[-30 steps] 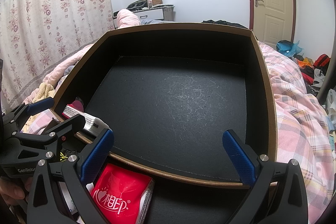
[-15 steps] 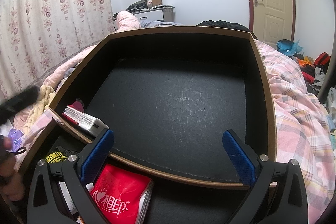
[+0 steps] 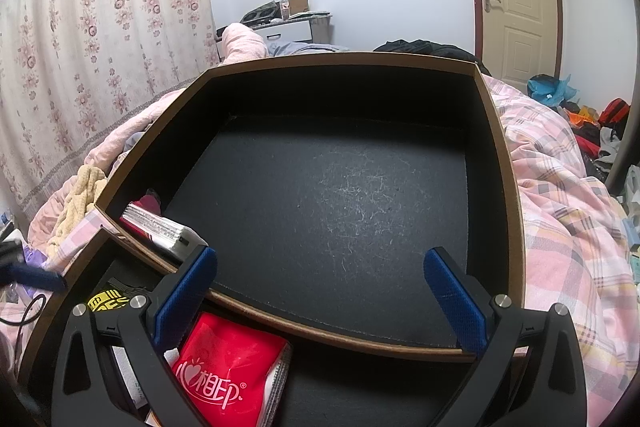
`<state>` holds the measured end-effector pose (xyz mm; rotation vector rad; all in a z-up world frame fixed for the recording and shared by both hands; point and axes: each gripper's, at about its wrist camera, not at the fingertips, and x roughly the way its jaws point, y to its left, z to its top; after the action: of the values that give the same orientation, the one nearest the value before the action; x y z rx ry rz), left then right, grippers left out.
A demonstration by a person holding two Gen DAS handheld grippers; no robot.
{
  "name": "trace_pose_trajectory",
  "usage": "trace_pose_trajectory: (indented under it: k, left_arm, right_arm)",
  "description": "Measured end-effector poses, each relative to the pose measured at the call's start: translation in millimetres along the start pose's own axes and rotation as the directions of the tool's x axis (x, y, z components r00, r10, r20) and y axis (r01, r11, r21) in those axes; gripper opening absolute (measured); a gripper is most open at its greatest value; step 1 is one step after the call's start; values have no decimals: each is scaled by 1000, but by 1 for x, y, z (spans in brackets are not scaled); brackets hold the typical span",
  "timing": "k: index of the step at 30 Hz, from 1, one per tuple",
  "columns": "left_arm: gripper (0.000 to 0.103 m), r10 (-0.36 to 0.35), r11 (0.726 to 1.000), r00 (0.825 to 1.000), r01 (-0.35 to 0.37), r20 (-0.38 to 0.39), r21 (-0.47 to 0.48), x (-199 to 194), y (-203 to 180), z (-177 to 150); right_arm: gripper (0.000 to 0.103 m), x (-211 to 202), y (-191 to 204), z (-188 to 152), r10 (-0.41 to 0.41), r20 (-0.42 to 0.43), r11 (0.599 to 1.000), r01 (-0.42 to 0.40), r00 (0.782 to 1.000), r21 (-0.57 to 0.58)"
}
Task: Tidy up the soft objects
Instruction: 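Grasp the grey cloth in the lower compartment with the left gripper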
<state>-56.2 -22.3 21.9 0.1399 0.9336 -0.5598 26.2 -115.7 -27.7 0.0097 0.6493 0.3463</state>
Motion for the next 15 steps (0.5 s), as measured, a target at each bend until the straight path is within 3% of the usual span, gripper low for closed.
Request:
trace_pose_trajectory:
  k: [3,6,7,15]
  left_arm:
    - [102,17,999,999,-16,-31,29,14,-6,-4]
    - [81,48,998,996,-44,-77,54,29,-8,-4]
    - [62,55,997,994,-50,-98,55,35,-8,-5]
    - [34,-3,1000,998,1,-63,-18,22,15,1]
  right_arm:
    - [102,0,0,0,0,0,1000,0,1000,0]
    - [102,0,0,0,0,0,1000,0,1000,0]
    - [102,0,0,0,0,1,1000,0,1000,-1]
    - [102,0,0,0,0,1,1000,0,1000,0]
